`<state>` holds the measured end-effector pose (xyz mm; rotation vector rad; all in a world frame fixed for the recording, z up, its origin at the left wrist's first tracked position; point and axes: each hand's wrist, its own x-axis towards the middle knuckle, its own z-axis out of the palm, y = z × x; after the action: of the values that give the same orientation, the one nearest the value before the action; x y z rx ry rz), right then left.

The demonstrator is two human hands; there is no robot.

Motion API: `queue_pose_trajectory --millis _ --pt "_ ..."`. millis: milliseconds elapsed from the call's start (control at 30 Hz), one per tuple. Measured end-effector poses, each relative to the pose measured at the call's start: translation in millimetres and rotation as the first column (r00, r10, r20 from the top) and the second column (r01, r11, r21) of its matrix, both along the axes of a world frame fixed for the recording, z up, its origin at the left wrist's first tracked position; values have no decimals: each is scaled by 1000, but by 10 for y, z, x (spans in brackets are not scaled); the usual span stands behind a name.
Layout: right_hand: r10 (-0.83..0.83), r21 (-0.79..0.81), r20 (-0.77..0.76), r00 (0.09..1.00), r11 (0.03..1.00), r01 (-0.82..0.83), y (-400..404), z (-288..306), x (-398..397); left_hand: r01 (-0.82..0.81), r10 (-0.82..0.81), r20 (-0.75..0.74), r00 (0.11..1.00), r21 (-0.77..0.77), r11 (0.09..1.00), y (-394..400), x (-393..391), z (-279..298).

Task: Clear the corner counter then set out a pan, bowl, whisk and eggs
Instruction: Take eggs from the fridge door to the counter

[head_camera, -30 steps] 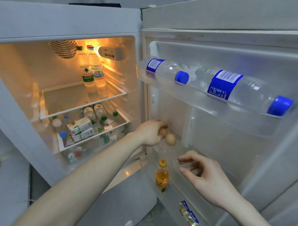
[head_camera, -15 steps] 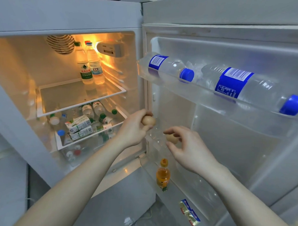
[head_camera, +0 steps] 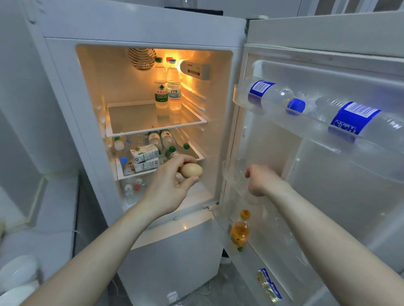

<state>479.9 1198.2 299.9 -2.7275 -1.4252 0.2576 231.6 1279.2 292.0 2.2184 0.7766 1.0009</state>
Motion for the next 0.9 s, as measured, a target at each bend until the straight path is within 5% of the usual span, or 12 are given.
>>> queue_pose_trajectory --millis 233,433,500,633,733,900 --pt "-26 181 22 999 983 22 -80 54 -36 -57 57 14 998 -38 998 -195 -457 -5" --pt "175 612 -260 950 790 22 -321 386 -568 -144 154 55 987 -144 979 -401 -887 -62" --pt "322 668 -402 857 744 34 -350 428 -932 -201 215 62 975 -182 963 -474 -1067 -120" --pt "502 631 -685 528 771 86 -198 329 -1680 -347 382 97 919 -258 901 -675 -1552 -253" --pt "546 580 -780 306 814 28 13 129 -2210 -507 552 94 828 -295 810 -832 -1990 -358" --pt "520 496 -847 109 848 -188 296 -157 -2889 -684 759 46 650 -398 611 -1134 -2594 -523"
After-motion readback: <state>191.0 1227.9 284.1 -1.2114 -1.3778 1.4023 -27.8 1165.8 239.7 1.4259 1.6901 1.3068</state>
